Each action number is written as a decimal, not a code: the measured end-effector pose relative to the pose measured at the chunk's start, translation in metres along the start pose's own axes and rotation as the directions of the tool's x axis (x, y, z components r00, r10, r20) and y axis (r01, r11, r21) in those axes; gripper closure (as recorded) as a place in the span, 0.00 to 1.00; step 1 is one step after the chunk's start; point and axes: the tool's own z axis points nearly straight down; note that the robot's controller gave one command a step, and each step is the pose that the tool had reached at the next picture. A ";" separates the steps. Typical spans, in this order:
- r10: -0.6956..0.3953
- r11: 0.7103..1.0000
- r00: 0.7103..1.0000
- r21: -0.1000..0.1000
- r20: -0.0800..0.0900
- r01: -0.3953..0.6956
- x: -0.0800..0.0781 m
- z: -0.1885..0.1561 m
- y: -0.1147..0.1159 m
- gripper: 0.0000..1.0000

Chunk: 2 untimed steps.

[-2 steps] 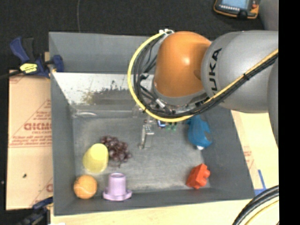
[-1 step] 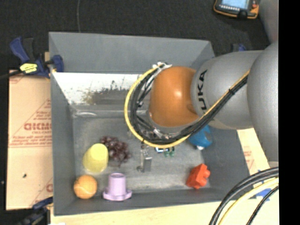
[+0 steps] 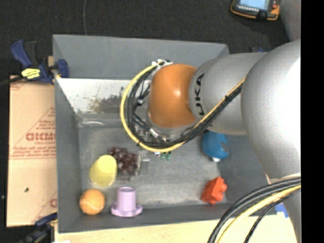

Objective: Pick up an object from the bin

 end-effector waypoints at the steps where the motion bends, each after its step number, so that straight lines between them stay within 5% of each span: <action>1: -0.158 0.987 0.987 0.000 -0.010 0.158 0.018 0.053 0.002 1.00; 2: -0.157 0.988 0.988 0.000 -0.010 0.157 0.018 0.053 0.002 1.00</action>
Offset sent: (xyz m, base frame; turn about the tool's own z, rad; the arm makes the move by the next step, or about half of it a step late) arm 0.0000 0.0000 0.0000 0.0000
